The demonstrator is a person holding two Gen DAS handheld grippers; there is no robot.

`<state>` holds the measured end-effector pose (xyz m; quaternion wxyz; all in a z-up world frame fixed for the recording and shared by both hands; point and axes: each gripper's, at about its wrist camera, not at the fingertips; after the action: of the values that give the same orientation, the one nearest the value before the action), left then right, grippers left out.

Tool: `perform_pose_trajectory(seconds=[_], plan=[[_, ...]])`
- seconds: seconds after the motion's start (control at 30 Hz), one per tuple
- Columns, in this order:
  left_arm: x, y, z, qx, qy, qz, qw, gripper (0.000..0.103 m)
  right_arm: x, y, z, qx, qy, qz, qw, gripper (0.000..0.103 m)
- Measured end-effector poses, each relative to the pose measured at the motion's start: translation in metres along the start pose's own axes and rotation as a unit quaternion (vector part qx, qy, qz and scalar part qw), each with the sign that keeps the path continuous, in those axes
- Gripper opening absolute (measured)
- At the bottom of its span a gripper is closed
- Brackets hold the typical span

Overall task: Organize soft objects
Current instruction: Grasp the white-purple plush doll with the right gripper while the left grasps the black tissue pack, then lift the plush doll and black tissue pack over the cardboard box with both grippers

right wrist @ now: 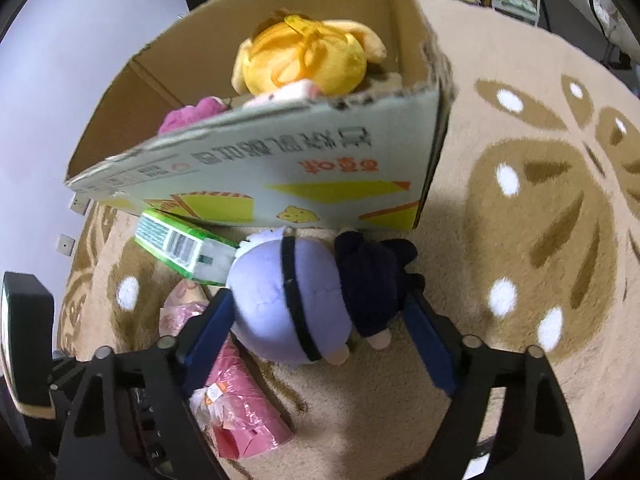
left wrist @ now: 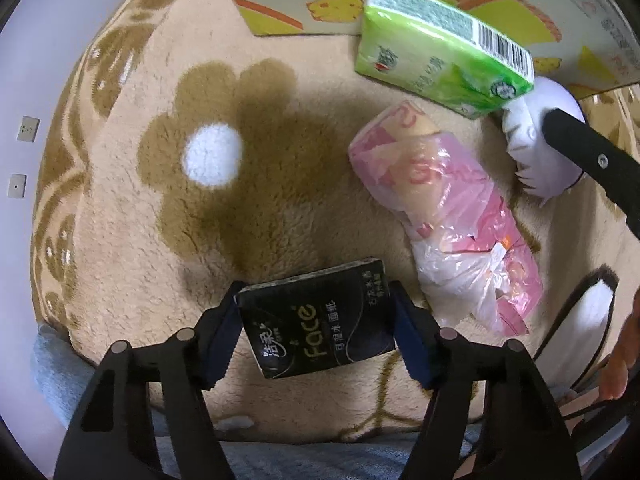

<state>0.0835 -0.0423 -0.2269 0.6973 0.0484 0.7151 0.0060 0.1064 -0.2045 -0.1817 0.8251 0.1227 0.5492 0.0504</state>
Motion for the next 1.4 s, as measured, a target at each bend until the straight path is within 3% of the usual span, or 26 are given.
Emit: perform_pose_trajectory(seconds=[0.1, 0.13, 0.17, 0.37, 0.6, 0.83, 0.97, 1.1, 1.27, 1.4], plan=[[-0.010, 0.006, 0.000, -0.003, -0.023, 0.013, 0.9997, 0.067, -0.009, 0.010, -0.001, -0.021, -0.012, -0.005, 1.000, 0.069], [-0.012, 0.007, 0.000, -0.005, -0.031, 0.014, 0.9994, 0.067, -0.010, 0.012, -0.001, -0.028, -0.014, -0.007, 0.999, 0.062], [-0.015, 0.008, 0.000, -0.007, -0.038, 0.013, 0.9992, 0.067, -0.012, 0.014, -0.002, -0.035, -0.018, -0.010, 0.999, 0.048], [-0.031, 0.016, -0.001, -0.019, -0.075, 0.024, 0.9967, 0.067, -0.021, 0.019, -0.002, -0.051, -0.029, -0.008, 0.998, 0.041], [-0.062, 0.029, -0.016, -0.032, -0.111, 0.034, 0.9927, 0.067, -0.043, 0.022, -0.004, -0.051, -0.061, 0.000, 0.997, 0.040], [-0.104, 0.033, 0.002, -0.039, -0.165, 0.034, 0.9850, 0.067, -0.093, 0.025, -0.012, -0.064, -0.116, 0.014, 0.991, 0.040], [-0.127, 0.034, 0.005, -0.041, -0.218, 0.022, 0.9748, 0.067, -0.116, 0.028, -0.012, -0.072, -0.152, 0.023, 0.986, 0.040], [-0.156, 0.034, 0.007, -0.040, -0.281, 0.011, 0.9588, 0.067, -0.133, 0.029, -0.008, -0.068, -0.188, 0.035, 0.979, 0.039], [-0.184, 0.030, 0.015, -0.032, -0.330, -0.002, 0.9435, 0.067, -0.149, 0.029, 0.002, -0.070, -0.223, 0.043, 0.971, 0.039], [-0.197, 0.025, 0.026, -0.024, -0.346, -0.010, 0.9377, 0.067, -0.154, 0.026, 0.010, -0.067, -0.238, 0.046, 0.968, 0.039]])
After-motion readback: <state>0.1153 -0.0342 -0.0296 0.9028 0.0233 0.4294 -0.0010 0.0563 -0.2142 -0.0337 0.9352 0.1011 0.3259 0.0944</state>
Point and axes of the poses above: each gripper's, at about its wrist camera, not at the fingertips, and x roughly the way its jaws point, y to its left, z to its top, and after that the axes turned 6 degrees about -x, right-handed
